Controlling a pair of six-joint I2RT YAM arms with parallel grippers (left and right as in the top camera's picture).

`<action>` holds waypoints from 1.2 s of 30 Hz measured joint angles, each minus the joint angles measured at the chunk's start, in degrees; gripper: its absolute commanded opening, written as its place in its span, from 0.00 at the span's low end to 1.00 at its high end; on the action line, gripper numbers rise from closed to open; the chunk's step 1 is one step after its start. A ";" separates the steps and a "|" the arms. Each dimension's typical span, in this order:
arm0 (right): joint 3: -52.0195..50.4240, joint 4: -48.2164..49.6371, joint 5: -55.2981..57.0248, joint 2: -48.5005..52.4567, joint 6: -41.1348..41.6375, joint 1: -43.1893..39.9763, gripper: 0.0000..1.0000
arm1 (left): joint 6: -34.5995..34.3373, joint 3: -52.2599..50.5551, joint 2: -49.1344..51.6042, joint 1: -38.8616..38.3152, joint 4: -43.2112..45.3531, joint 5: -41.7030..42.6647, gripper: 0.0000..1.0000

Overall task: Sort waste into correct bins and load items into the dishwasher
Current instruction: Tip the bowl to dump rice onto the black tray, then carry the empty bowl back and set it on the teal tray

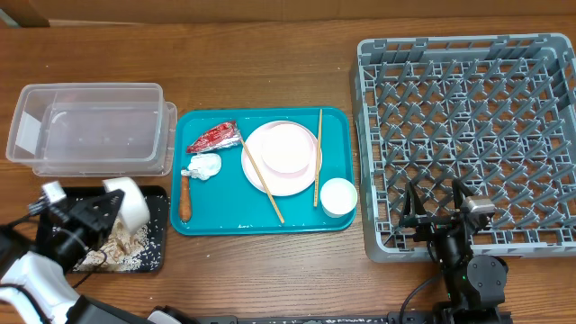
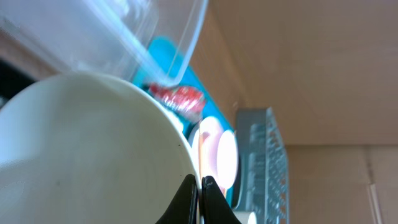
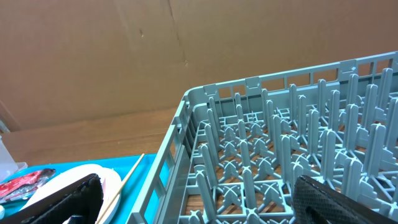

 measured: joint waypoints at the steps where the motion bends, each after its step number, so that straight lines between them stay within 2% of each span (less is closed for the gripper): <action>1: 0.00 -0.02 0.00 0.00 -0.02 0.00 1.00 | -0.66 0.00 0.00 -1.22 0.07 -1.44 0.04; 7: 0.00 -0.04 0.02 0.00 0.00 0.00 1.00 | -3.30 2.03 -0.09 -7.85 -3.45 -10.10 0.04; 15: 0.00 -0.04 0.00 0.00 -0.02 0.00 1.00 | -5.33 12.57 -3.50 -20.26 -10.05 -20.35 0.04; 24: 0.00 -0.04 0.00 0.00 -0.02 0.00 1.00 | -10.49 13.99 -6.25 -46.51 -9.66 -36.79 0.04; 30: 0.00 -0.02 0.00 0.00 -0.04 0.00 1.00 | -18.14 13.99 -6.12 -64.78 -5.92 -48.35 0.04; 36: 0.00 -0.02 0.00 0.00 -0.02 0.00 1.00 | -25.11 13.99 -5.60 -78.27 -4.83 -60.08 0.04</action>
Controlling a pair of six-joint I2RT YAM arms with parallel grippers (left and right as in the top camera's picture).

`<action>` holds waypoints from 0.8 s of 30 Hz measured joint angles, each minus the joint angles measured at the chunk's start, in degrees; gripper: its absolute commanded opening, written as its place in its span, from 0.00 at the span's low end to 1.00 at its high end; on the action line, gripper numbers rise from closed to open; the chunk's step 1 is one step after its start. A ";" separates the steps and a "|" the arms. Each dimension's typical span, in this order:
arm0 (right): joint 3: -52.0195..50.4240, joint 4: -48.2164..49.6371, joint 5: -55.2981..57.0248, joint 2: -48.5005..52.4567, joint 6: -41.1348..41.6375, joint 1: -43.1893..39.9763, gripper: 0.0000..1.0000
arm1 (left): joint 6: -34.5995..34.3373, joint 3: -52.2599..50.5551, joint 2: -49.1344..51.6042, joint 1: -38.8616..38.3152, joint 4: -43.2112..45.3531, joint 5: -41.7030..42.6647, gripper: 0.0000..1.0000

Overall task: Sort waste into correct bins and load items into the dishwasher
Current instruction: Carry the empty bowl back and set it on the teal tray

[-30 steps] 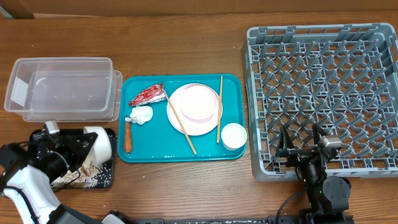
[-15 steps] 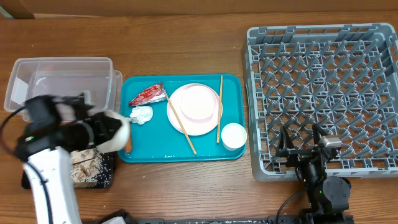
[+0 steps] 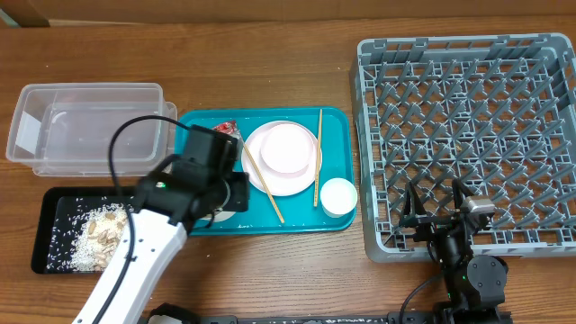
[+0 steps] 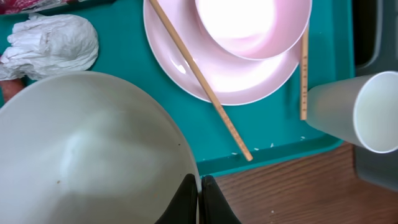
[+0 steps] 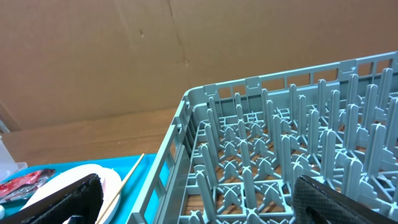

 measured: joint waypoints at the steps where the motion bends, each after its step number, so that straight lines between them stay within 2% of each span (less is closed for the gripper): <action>1: 0.00 0.00 0.02 0.00 -0.02 0.00 1.00 | -0.55 0.00 0.31 -1.20 0.04 -1.33 0.04; 10: 0.00 0.02 0.00 0.00 0.00 0.00 1.00 | -2.86 0.00 10.19 -6.36 0.24 -7.58 0.04; 24: 0.00 0.02 0.00 0.00 0.00 0.00 1.00 | -3.28 0.02 20.83 -6.36 4.96 -6.60 0.04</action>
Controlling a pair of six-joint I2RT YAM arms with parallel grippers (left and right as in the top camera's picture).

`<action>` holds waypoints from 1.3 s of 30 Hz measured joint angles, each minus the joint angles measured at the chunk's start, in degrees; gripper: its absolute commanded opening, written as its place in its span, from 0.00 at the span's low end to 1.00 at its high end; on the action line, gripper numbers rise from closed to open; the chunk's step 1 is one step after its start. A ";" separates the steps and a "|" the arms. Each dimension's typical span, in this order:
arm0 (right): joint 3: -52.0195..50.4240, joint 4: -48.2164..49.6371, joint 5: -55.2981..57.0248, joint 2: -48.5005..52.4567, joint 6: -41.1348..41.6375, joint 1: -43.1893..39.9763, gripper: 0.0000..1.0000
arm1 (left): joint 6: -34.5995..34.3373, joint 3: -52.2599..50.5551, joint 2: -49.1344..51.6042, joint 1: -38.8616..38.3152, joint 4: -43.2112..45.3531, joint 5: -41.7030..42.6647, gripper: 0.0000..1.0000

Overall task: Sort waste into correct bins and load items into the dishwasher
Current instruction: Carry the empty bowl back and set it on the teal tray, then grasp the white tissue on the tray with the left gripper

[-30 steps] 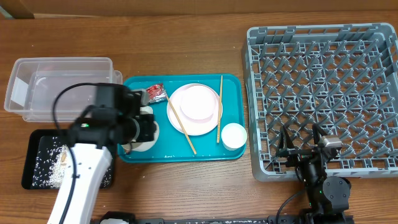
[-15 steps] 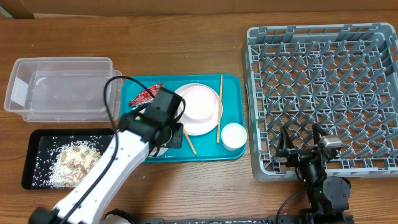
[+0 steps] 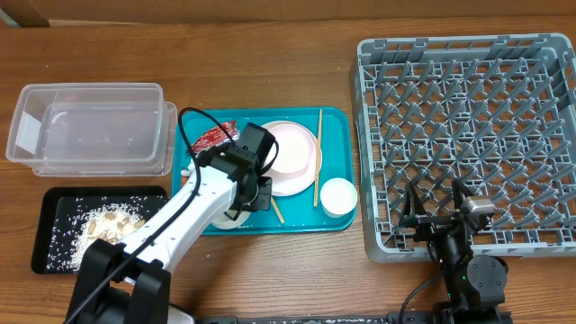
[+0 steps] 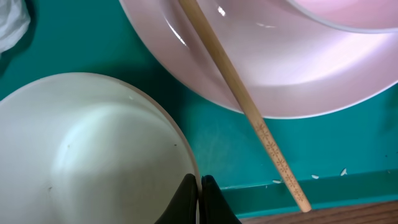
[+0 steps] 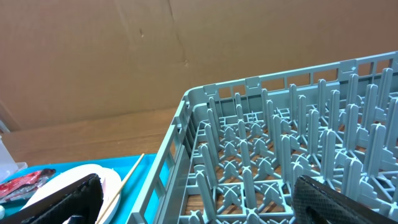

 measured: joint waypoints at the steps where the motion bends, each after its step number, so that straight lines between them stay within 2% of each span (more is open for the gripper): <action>1: 0.00 -0.04 0.00 0.00 -0.02 0.00 1.00 | 0.00 0.02 0.15 0.00 0.11 0.15 0.04; 6: 0.00 0.00 0.00 0.00 0.00 0.00 1.00 | 0.00 0.04 0.28 0.00 0.46 0.37 0.05; 7: 0.00 -0.04 0.02 0.00 -0.02 0.00 1.00 | -0.02 0.04 0.28 0.00 0.44 0.37 0.12; 9: 0.00 0.00 0.02 0.00 0.00 0.00 1.00 | -0.26 0.07 0.28 0.00 0.50 0.79 0.15; 10: 0.00 -0.02 0.00 0.00 0.00 0.00 1.00 | -0.17 0.07 0.39 0.00 0.61 1.20 0.24; 12: 0.00 -0.02 0.00 0.00 -0.02 0.00 1.00 | 0.00 0.07 0.66 0.00 0.81 2.10 0.31; 20: 0.00 0.00 0.00 0.00 0.00 0.00 1.00 | -0.20 0.72 0.68 0.00 -0.79 4.50 0.37; 23: 0.00 0.00 0.00 0.00 0.00 0.00 1.00 | -0.17 4.70 0.59 0.00 -3.87 4.61 0.41; 29: 0.00 -0.02 0.00 0.00 0.00 0.00 1.00 | -0.20 16.28 -0.76 0.26 -11.54 -1.75 0.72; 33: 0.00 0.00 0.02 0.00 -0.02 0.00 1.00 | 0.04 20.09 -1.84 3.54 -12.59 -7.87 0.69; 39: 0.00 -0.02 0.02 0.00 -0.02 0.00 1.00 | 1.73 20.09 -1.07 11.54 -12.96 -9.97 0.68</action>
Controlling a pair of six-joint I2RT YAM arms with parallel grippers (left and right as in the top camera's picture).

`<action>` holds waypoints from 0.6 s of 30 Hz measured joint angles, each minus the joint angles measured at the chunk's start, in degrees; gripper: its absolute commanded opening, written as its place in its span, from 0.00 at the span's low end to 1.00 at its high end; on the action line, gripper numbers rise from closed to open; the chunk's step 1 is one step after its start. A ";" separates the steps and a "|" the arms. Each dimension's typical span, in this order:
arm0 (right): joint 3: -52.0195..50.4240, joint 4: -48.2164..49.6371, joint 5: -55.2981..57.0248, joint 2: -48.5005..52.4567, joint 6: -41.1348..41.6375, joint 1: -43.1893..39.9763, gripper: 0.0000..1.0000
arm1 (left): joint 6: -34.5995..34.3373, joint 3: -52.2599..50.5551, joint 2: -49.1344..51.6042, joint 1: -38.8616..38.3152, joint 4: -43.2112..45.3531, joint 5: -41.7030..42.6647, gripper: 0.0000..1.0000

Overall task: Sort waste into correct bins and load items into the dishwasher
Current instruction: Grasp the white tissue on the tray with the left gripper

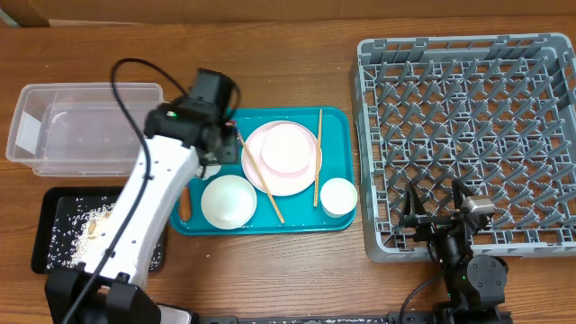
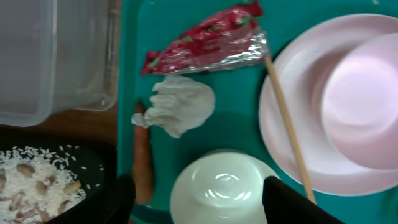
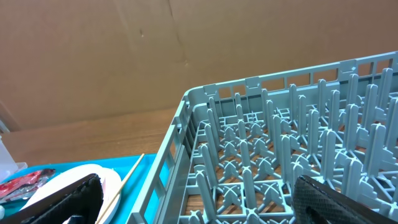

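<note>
The white bowl (image 1: 227, 200) (image 2: 224, 190) lies upside down on the front left of the teal tray (image 1: 207, 119). My left gripper (image 1: 219, 142) (image 2: 198, 200) hangs open above the tray's left part, over the bowl and holding nothing. A red wrapper (image 2: 208, 50), a crumpled tissue (image 2: 180, 109) and a brown stick (image 2: 144, 168) lie on the tray's left side. The pink plate (image 1: 261, 171) carries a pink bowl (image 1: 286, 147); two chopsticks (image 1: 318, 157) and a white cup (image 1: 339, 196) are beside it. My right gripper (image 1: 438, 219) (image 3: 199, 208) rests open at the rack's front edge.
The grey dish rack (image 1: 468, 135) fills the right side. A clear plastic container (image 1: 90, 126) stands at the back left. In front of it a black tray (image 1: 54, 238) holds rice and food scraps. My left arm crosses over the black tray's right end.
My left gripper was shut on the white bowl's rim low over the tray's front. The bowl now lies upside down there, and the gripper is open, higher and further back-left.
The left gripper held the white bowl tipped over the black tray of rice. Then it had the bowl over the teal tray, then low at the tray's front. Now the bowl rests there, released. The right arm stayed still throughout.
</note>
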 measured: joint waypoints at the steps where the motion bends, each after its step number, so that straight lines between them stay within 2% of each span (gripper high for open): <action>1: 0.00 0.00 -0.02 0.00 0.02 0.00 1.00 | 0.42 -0.02 0.63 1.36 0.00 -0.04 0.67; 6: 0.00 0.00 0.00 0.00 0.02 0.00 1.00 | 2.34 -0.09 5.53 4.44 -0.02 -0.20 0.66; 18: 0.00 0.00 0.02 0.00 0.00 0.00 1.00 | 4.37 -0.20 16.04 4.50 1.11 -0.20 0.66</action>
